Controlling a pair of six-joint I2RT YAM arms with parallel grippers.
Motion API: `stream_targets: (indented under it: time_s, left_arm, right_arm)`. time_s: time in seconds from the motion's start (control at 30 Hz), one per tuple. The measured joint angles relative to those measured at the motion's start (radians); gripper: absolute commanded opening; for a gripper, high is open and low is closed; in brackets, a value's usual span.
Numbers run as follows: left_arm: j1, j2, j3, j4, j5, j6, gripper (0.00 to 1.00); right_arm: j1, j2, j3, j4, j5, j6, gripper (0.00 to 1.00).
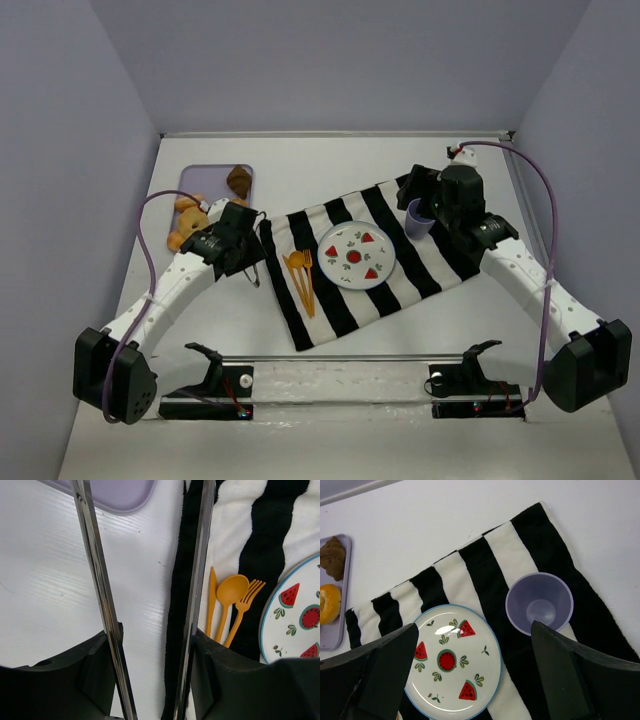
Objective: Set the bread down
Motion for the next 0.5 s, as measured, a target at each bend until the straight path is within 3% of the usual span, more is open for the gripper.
stream_targets:
  time_s: [0.27, 0.5]
  left_arm:
    - [0.057, 0.015, 0.001, 0.009, 0.032, 0.013, 0.63]
    - [0.073, 0.094, 0.005, 0.039, 0.148, 0.046, 0.62]
  right_arm:
    - [-0.012, 0.011, -0.002, 0.0, 0.0, 0.0, 1.0]
    - [-0.024, 0.013, -0.01, 0.0, -0.02, 0.0, 1.0]
